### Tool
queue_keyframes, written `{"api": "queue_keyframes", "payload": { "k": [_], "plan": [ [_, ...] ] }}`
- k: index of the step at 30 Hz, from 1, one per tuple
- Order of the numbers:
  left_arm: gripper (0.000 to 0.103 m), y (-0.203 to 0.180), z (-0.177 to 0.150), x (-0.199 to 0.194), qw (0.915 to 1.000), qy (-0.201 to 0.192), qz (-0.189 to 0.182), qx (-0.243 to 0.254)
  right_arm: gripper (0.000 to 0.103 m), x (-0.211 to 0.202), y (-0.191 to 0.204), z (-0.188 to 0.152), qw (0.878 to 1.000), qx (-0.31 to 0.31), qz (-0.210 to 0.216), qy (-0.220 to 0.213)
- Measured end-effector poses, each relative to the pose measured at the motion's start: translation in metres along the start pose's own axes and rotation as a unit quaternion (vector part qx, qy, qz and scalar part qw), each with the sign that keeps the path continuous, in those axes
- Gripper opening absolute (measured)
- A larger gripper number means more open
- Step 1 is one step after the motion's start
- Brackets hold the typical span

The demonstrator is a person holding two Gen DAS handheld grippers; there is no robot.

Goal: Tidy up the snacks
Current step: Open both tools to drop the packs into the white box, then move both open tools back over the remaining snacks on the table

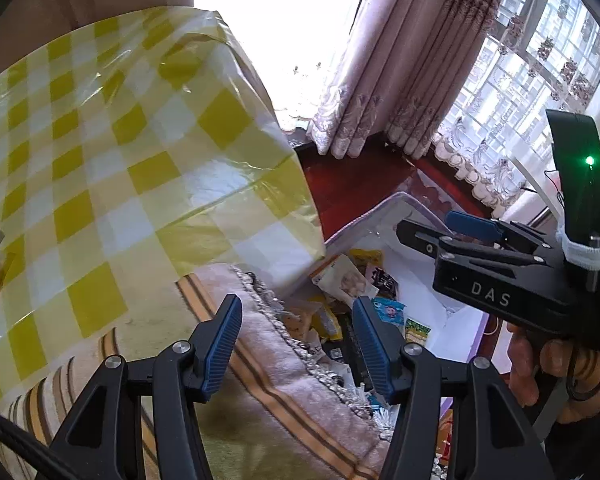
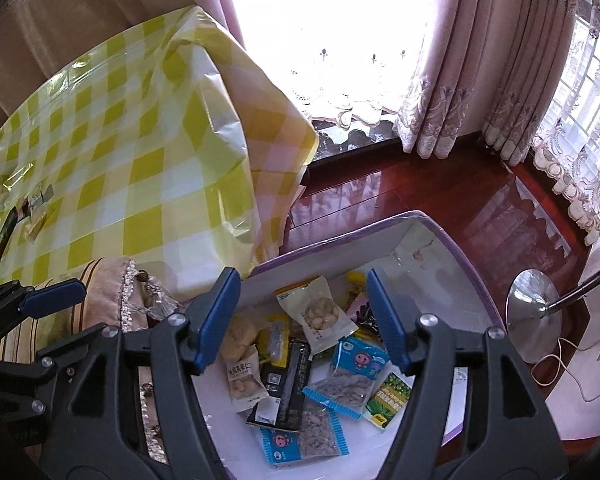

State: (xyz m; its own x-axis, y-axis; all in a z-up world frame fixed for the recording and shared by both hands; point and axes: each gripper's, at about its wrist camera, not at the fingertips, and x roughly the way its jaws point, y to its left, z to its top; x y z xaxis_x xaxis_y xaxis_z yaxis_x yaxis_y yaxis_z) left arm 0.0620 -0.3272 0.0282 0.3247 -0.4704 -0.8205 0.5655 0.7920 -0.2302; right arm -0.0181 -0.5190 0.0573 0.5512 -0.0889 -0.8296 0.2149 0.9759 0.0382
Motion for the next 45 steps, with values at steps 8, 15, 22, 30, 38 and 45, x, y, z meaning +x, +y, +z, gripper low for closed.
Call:
{"api": "queue_keyframes", "payload": {
  "k": [8,15,22,30,38,45],
  "plan": [
    [0.058,0.030,-0.002,-0.009,0.9993,-0.008,0.015,-0.033,0.069,0.002,0.029,0.001,1.000,-0.026,0.011,0.003],
    [0.058,0.080,-0.009,-0.021,0.9951,-0.017,0.039,-0.089,0.069,0.006,0.079,0.000,0.997,-0.070,0.036,0.010],
    [0.058,0.140,-0.023,-0.041,0.9858,-0.030,0.073,-0.148,0.069,0.011,0.134,-0.001,0.991,-0.095,0.086,0.026],
    [0.059,0.216,-0.055,-0.070,0.9678,-0.046,0.113,-0.220,0.069,0.018,0.205,-0.005,0.981,-0.128,0.136,0.052],
    [0.060,0.283,-0.089,-0.099,0.9419,-0.068,0.142,-0.297,0.071,0.028,0.263,-0.003,0.975,-0.146,0.152,0.074],
    [0.062,0.318,-0.110,-0.120,0.9238,-0.091,0.156,-0.337,0.076,0.051,0.316,0.013,0.976,-0.093,0.167,0.101]
  ]
}}
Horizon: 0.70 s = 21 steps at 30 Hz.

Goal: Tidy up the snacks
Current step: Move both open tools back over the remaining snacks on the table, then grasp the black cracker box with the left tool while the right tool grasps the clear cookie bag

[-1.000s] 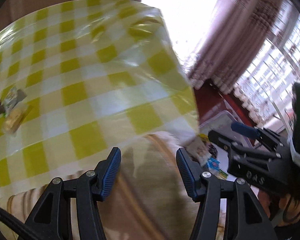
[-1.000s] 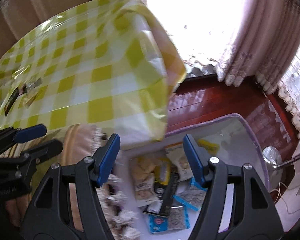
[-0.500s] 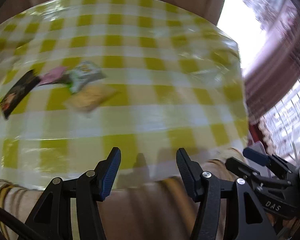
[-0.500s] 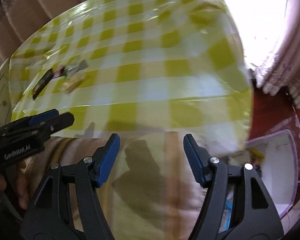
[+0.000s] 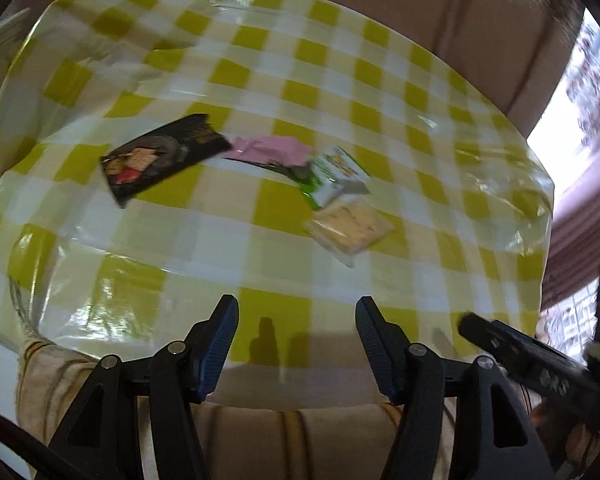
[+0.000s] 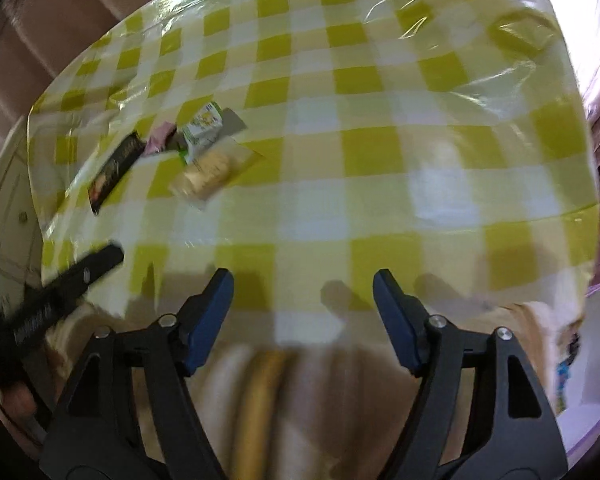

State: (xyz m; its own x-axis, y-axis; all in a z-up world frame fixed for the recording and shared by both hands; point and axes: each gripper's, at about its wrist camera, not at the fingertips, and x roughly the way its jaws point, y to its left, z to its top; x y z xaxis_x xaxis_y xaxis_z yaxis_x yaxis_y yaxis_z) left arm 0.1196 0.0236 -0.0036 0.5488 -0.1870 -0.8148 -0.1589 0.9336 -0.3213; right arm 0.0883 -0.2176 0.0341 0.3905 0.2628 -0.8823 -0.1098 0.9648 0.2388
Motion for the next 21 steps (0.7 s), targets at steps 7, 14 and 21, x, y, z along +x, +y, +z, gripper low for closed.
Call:
{"api": "queue_keyframes", "payload": {
  "k": [7,14,21],
  "plan": [
    [0.062,0.034,0.003,-0.008,0.9991,-0.016,0.002,-0.039,0.076,0.041,0.039,0.038,0.999,0.043,0.000,0.005],
    [0.063,0.056,0.008,-0.014,0.9978,-0.027,0.007,-0.061,0.076,0.076,0.066,0.065,0.998,0.054,-0.017,0.012],
    [0.065,0.071,0.016,-0.013,0.9971,-0.033,0.020,-0.065,0.076,0.105,0.085,0.078,0.998,0.021,-0.049,0.022]
  ]
}}
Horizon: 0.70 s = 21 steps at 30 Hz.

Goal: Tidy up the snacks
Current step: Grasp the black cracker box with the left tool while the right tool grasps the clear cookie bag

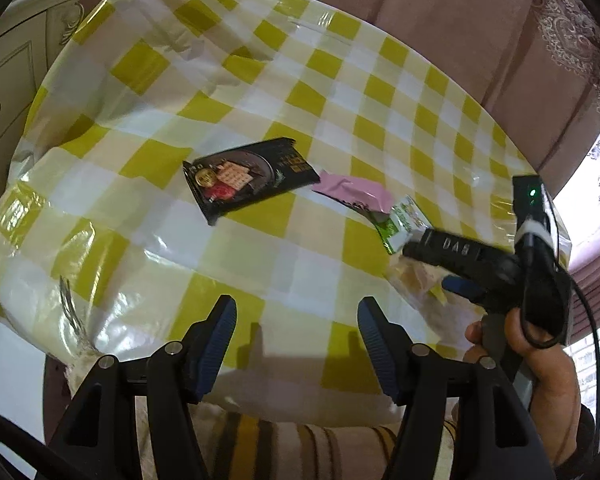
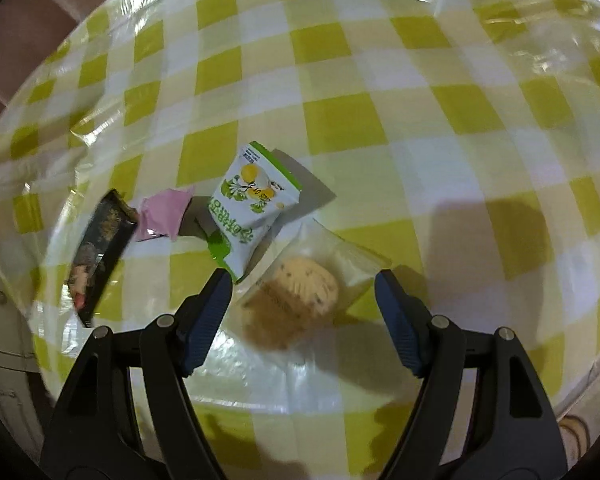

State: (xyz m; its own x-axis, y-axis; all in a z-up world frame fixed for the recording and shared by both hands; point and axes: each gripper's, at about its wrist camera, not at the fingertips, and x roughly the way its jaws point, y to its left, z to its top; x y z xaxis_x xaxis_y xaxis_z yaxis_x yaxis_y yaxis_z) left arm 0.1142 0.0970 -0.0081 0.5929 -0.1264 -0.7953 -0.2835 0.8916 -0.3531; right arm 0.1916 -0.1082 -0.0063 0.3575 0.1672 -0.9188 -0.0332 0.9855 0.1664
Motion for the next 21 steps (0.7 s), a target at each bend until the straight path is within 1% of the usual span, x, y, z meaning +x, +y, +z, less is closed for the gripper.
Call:
{"api": "queue_keyframes", "payload": {
  "k": [1,2,4,6,8,10,12,14,17,21],
  "plan": [
    [0.066,0.002,0.003,0.001,1.0000,-0.001,0.004,0.001,0.077,0.003,0.000,0.000,1.000,-0.005,-0.003,0.004],
    [0.068,0.003,0.006,0.002,1.0000,-0.002,0.007,0.001,0.077,0.003,0.002,0.000,1.000,-0.014,-0.011,-0.003],
    [0.070,0.007,0.014,0.005,0.9999,-0.006,0.013,0.006,0.077,0.005,0.002,-0.001,1.000,-0.025,-0.018,-0.002],
    [0.074,0.010,0.023,0.009,0.9995,-0.009,0.022,0.019,0.077,0.004,-0.001,-0.005,0.999,-0.040,-0.025,-0.002],
    [0.082,0.014,0.034,0.016,0.9987,-0.008,0.034,0.037,0.077,0.002,-0.009,-0.009,0.999,-0.043,-0.025,-0.004],
    [0.083,0.015,0.043,0.024,0.9973,-0.006,0.046,0.058,0.077,0.000,-0.016,-0.012,0.999,-0.041,-0.023,-0.004],
    [0.083,0.015,0.053,0.037,0.9951,0.009,0.050,0.085,0.077,-0.002,-0.023,-0.015,0.999,-0.046,-0.023,-0.003],
    [0.083,0.013,0.061,0.050,0.9916,0.018,0.056,0.115,0.077,-0.004,-0.027,-0.018,0.998,-0.055,-0.022,-0.004],
    [0.083,0.010,0.074,0.067,0.9832,0.026,0.076,0.164,0.077,-0.006,-0.032,-0.022,0.997,-0.074,-0.019,-0.004],
    [0.083,0.008,0.087,0.079,0.9736,0.024,0.077,0.213,0.077,-0.004,-0.030,-0.019,0.994,-0.103,-0.028,-0.007]
  ]
}}
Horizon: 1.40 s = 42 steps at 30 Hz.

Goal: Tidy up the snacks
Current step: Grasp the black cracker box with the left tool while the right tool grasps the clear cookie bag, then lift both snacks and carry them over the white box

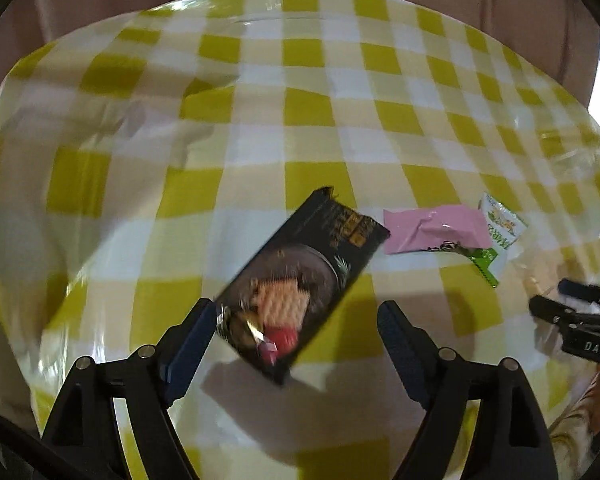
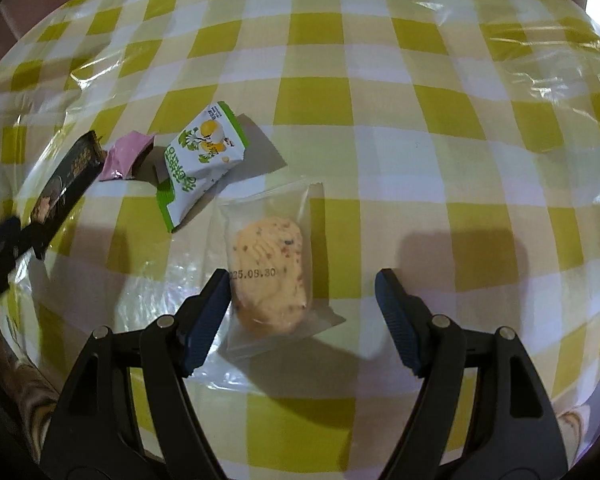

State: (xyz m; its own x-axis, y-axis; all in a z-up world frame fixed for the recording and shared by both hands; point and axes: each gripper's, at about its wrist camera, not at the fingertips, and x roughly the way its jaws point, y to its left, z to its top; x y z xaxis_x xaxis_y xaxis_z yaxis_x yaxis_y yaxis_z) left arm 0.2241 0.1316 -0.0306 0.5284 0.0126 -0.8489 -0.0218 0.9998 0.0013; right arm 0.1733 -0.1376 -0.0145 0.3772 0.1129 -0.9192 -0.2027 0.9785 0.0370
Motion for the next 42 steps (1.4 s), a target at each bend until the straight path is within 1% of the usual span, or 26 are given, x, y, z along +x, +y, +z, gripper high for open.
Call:
{"api": "queue_keyframes", "payload": {
  "k": [3,6,9,10,13,16,18,20,21,23,28,32,35,42],
  "plan": [
    [0.083,-0.001,0.004,0.011,0.9992,0.009,0.002,0.039,0.076,0.001,0.002,0.002,1.000,-0.020,-0.006,-0.003],
    [0.083,0.003,0.008,0.020,0.9985,0.015,0.001,0.053,0.076,0.002,0.002,0.004,0.999,-0.032,-0.003,-0.006],
    [0.084,0.006,0.010,0.031,0.9979,0.028,-0.004,0.057,0.075,0.002,0.003,0.005,0.999,-0.037,-0.001,-0.009],
    [0.088,0.008,0.010,0.035,0.9979,0.031,-0.009,0.056,0.074,0.003,0.004,0.006,0.999,-0.039,0.000,-0.009],
    [0.089,0.016,0.012,0.040,0.9980,0.032,-0.031,0.044,0.071,0.003,0.007,0.007,0.999,-0.045,0.002,-0.013],
    [0.088,0.014,0.012,0.042,0.9980,0.027,-0.035,0.047,0.069,0.002,0.009,0.007,0.999,-0.048,0.003,-0.015],
    [0.084,0.011,0.011,0.041,0.9980,0.028,-0.034,0.045,0.068,0.002,0.010,0.006,0.999,-0.048,0.004,-0.017],
    [0.074,0.007,0.012,0.039,0.9980,0.033,-0.032,0.044,0.066,0.001,0.011,0.006,0.999,-0.050,0.005,-0.018],
    [0.072,0.004,0.012,0.038,0.9980,0.036,-0.030,0.042,0.066,0.002,0.012,0.005,0.999,-0.051,0.005,-0.019],
    [0.065,0.000,0.013,0.036,0.9980,0.044,-0.026,0.036,0.061,0.001,0.014,0.005,0.998,-0.055,0.009,-0.021],
    [0.055,-0.013,0.007,0.030,0.9978,0.061,-0.018,0.020,0.048,-0.001,0.018,0.003,0.997,-0.068,0.016,-0.025],
    [0.053,-0.025,-0.002,0.023,0.9971,0.076,-0.010,0.006,0.042,-0.002,0.017,0.001,0.997,-0.067,0.022,-0.025],
    [0.053,-0.037,-0.009,0.019,0.9960,0.089,-0.001,-0.005,0.039,-0.003,0.016,-0.001,0.997,-0.070,0.025,-0.025],
    [0.052,-0.066,-0.032,0.006,0.9931,0.113,0.005,-0.029,0.038,-0.008,0.016,-0.011,0.996,-0.079,0.032,-0.022]
  ]
}}
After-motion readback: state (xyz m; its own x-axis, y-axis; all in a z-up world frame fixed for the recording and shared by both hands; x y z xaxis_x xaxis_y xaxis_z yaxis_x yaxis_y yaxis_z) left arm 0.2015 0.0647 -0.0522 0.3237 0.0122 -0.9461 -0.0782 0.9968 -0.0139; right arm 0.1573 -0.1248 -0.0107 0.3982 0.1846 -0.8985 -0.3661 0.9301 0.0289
